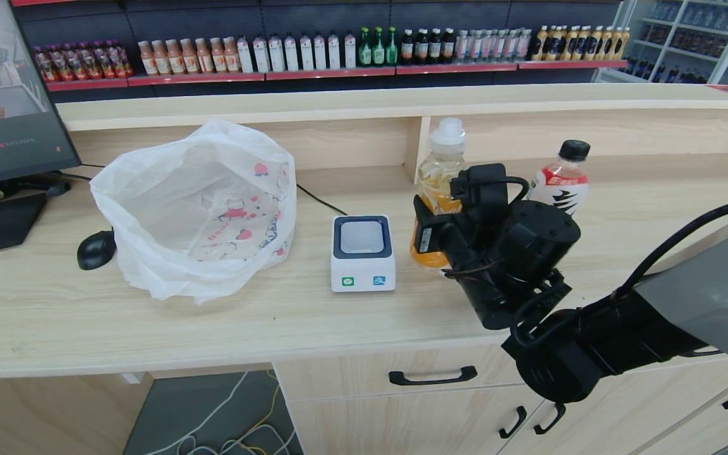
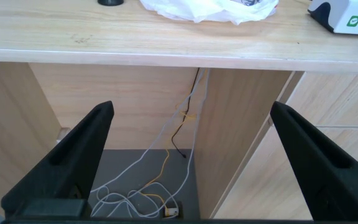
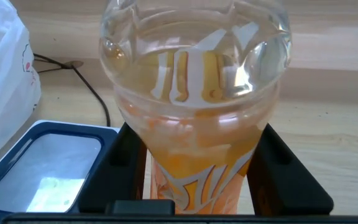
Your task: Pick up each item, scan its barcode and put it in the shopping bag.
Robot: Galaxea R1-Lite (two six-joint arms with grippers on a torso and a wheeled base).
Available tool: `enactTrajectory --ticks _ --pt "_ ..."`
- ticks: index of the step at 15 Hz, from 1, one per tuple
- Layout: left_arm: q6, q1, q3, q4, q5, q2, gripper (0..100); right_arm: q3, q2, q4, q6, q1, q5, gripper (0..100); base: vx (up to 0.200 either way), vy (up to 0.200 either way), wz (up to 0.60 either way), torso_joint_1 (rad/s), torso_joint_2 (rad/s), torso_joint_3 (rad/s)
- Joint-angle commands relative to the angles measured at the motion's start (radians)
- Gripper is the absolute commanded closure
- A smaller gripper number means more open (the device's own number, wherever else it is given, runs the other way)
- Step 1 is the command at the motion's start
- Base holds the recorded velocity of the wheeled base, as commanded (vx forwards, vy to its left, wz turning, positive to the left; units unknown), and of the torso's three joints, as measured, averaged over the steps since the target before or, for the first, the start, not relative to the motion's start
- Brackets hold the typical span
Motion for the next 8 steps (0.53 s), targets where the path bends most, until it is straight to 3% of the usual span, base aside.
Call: enactTrajectory --ticks 1,8 --pt "0.0 0.0 0.0 0.0 0.0 0.0 0 0.002 -0.034 -0.001 0.0 -0.007 0.0 100 0.0 0.0 0.0 0.0 0.0 0.0" --pt "0.0 0.0 0.0 0.0 -0.002 0.0 0 0.065 -0.131 -0.003 0.001 -0.015 0.0 100 0.0 0.0 0.0 0.0 0.0 0.0"
